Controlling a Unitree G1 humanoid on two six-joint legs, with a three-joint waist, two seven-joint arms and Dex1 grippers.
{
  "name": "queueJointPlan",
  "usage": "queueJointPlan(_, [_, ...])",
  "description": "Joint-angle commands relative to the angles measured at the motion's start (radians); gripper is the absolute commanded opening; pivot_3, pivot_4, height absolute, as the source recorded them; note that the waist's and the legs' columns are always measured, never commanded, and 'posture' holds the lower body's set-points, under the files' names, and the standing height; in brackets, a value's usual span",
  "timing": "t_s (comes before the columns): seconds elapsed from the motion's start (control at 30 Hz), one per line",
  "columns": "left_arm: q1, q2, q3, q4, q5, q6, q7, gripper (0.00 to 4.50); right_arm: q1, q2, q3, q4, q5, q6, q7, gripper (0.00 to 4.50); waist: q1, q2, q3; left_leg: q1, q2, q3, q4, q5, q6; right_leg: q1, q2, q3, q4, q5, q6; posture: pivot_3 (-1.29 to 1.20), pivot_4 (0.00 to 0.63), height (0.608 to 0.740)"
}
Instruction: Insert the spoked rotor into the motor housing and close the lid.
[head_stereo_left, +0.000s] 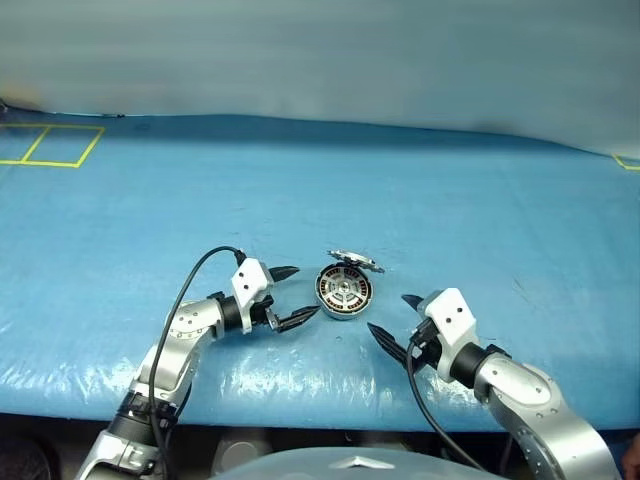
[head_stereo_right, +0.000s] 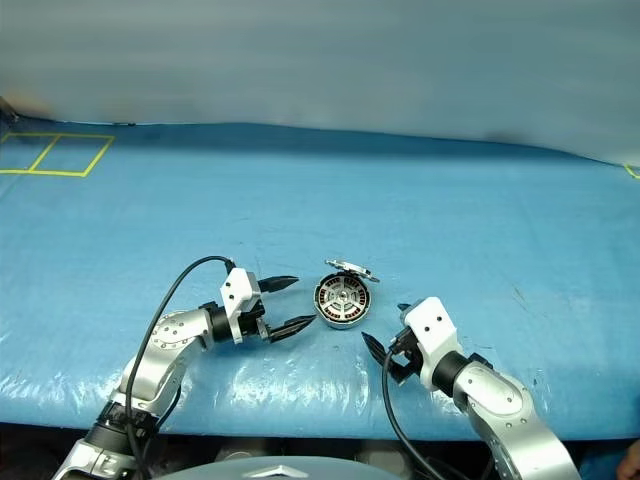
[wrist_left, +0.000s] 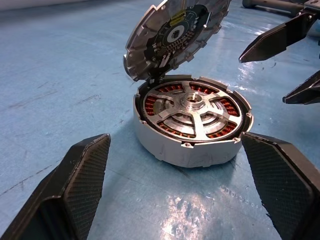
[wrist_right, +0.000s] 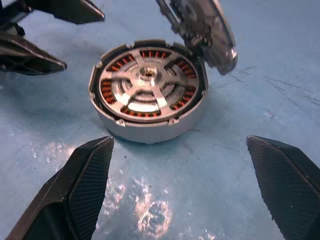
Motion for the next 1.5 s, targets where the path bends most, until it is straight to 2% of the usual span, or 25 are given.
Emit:
queueJointPlan(0.03, [-0.012,-0.005,0.002,-0.025,0.004,-0.02,0.004,4.5,-0.085,0.011,-0.076,-0.06,0.052,-0.018,-0.005,4.46,0.0,0.0,0.0,0.0,0.0,0.0,0.0,0.0,0.0,0.0,0.0,0.0,0.0,0.0,0.0,0.0,0.15,0.74])
queueJointPlan(0.2, [-0.014,-0.011,0.0,-0.02,0.006,-0.024,0.007,4.5,-0.184,-0.013,-0.142,0.0,0.046,-0.011,-0.014,4.46,0.002,0.0,0.0,-0.001,0.0,0.0,0.0,0.0,0.0,0.0,0.0,0.0,-0.001,0.0,0.0,0.0,0.15,0.74])
queueJointPlan(0.27, [-0.012,-0.016,0.005,-0.016,0.006,-0.029,0.013,4.5,-0.225,-0.046,-0.148,0.026,0.048,-0.018,0.016,4.07,0.002,0.0,0.0,-0.001,-0.001,0.0,-0.001,0.0,0.0,0.0,0.0,0.0,-0.001,0.0,0.0,0.0,0.15,0.74])
queueJointPlan(0.33, [-0.01,-0.022,0.012,-0.01,0.007,-0.032,0.022,4.5,-0.288,-0.073,-0.148,0.056,0.065,-0.03,0.052,3.6,0.001,0.0,0.0,-0.001,-0.001,-0.001,-0.001,0.0,0.0,0.0,0.0,0.0,-0.001,0.0,0.0,0.0,0.15,0.74])
queueJointPlan(0.5, [-0.003,-0.023,0.015,-0.003,0.01,-0.042,0.031,4.5,-0.403,-0.081,-0.125,0.125,0.067,-0.055,0.085,1.9,-0.001,0.001,0.001,0.001,0.0,0.0,-0.001,0.0,0.0,0.001,0.001,0.0,0.0,0.0,0.0,0.0,0.15,0.74])
queueJointPlan(0.7, [0.034,-0.022,0.027,-0.027,0.004,-0.049,0.053,4.5,-0.54,-0.027,0.03,0.267,0.019,-0.077,0.114,0.04,-0.002,0.001,0.001,0.0,0.0,0.001,-0.002,0.0,0.0,0.0,0.0,0.001,-0.001,0.001,0.001,0.0,0.15,0.74])
queueJointPlan(0.83, [0.053,-0.006,0.046,-0.035,-0.005,-0.051,0.051,4.5,-0.562,-0.028,0.085,0.323,-0.017,-0.081,0.133,0.04,0.002,0.001,0.001,-0.001,-0.001,-0.001,-0.002,0.0,0.0,-0.001,0.0,0.0,-0.001,0.003,0.004,0.0,0.15,0.74])
queueJointPlan(1.13, [0.079,0.001,0.062,-0.024,-0.001,-0.071,0.059,4.5,-0.477,-0.064,0.14,0.25,0.017,-0.048,0.235,0.04,0.001,0.001,0.001,-0.002,-0.001,-0.002,-0.002,0.0,0.0,-0.001,0.0,-0.001,-0.001,0.003,0.004,0.0,0.15,0.74])
queueJointPlan(1.5, [0.057,-0.004,0.044,0.002,0.005,-0.078,0.035,4.5,-0.386,-0.011,0.223,0.319,-0.07,-0.056,0.158,0.04,0.0,0.001,0.001,-0.001,0.0,-0.001,-0.001,0.0,0.0,-0.001,0.0,0.0,-0.001,0.002,0.002,0.0,0.15,0.74])
